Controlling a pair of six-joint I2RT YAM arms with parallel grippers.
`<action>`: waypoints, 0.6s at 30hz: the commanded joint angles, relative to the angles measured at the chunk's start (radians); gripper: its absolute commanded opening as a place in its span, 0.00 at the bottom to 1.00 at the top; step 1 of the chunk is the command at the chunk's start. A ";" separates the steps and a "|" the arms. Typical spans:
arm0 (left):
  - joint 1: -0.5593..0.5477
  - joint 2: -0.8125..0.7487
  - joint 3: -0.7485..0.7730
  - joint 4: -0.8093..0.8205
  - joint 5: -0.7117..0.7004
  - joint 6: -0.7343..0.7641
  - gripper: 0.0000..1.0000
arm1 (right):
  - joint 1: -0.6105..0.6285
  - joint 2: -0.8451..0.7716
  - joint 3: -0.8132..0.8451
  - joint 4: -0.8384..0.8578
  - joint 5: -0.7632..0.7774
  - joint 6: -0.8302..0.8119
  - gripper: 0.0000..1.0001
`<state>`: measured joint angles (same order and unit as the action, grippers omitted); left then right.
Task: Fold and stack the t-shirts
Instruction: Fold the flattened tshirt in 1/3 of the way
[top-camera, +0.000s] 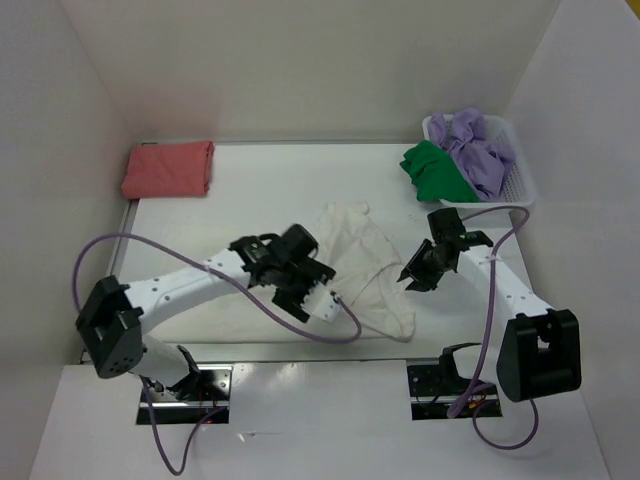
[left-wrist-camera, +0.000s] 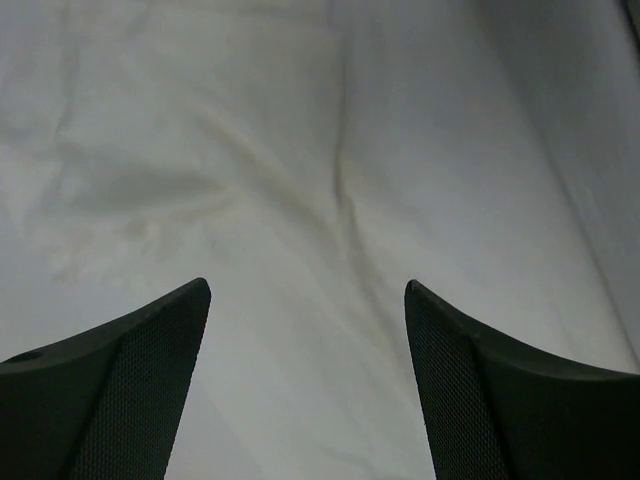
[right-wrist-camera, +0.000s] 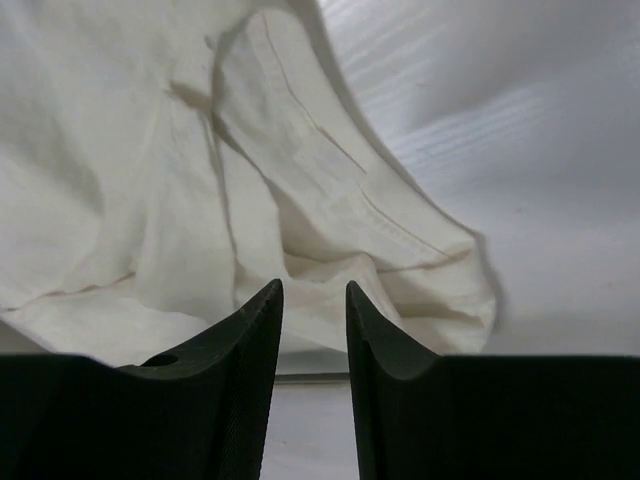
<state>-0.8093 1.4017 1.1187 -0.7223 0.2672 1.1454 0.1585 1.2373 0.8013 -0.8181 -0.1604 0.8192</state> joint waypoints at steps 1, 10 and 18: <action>-0.147 0.072 -0.008 0.110 0.043 0.031 0.85 | -0.022 -0.001 -0.017 0.160 -0.065 0.037 0.38; -0.226 0.324 0.035 0.216 0.026 -0.027 0.57 | -0.031 0.051 -0.036 0.169 -0.053 0.000 0.40; -0.226 0.402 0.069 0.279 -0.068 -0.049 0.49 | -0.031 0.076 -0.036 0.189 -0.076 -0.031 0.40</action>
<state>-1.0355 1.7760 1.1454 -0.4957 0.2268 1.1168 0.1349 1.3079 0.7704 -0.6739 -0.2203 0.8108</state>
